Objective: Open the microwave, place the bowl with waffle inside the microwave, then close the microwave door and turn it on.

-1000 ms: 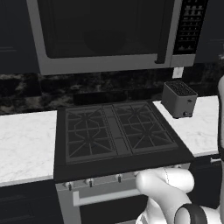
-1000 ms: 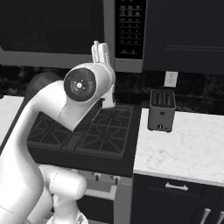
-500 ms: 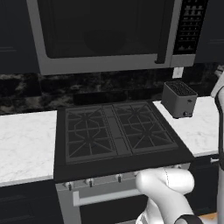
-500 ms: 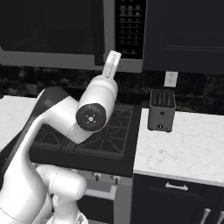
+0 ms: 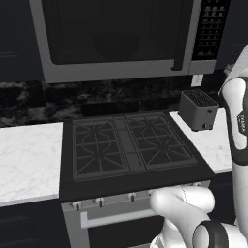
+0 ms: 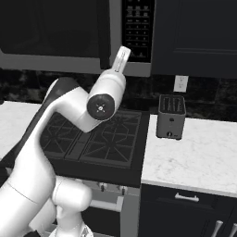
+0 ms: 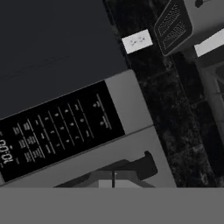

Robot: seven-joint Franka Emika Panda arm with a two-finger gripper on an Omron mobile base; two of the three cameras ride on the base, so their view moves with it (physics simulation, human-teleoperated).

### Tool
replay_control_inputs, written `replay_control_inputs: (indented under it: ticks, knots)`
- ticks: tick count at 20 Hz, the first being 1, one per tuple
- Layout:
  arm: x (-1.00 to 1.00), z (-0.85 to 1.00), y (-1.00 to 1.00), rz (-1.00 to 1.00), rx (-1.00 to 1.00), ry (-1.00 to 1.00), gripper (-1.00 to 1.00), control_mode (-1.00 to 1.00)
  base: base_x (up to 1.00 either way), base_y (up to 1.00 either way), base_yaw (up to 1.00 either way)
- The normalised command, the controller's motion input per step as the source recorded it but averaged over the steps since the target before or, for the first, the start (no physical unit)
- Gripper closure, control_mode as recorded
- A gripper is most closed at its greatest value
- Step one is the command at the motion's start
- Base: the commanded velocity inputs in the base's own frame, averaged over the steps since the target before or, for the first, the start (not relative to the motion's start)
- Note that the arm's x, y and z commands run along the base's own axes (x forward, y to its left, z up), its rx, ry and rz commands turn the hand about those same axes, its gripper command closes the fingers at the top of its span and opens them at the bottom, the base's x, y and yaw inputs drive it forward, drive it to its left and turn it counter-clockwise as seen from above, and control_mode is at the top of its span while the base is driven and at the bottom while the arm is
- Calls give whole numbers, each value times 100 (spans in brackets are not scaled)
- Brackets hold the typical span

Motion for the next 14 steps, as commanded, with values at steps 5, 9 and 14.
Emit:
replay_control_inputs:
  ticks: [5,9,14]
  knots:
    - [71,0,-3,2,1,3,100,-100,0,0,0]
    - [69,0,-15,3,6,1,100,-100,0,0,0]
    - [69,0,-21,2,9,0,100,-100,0,0,0]
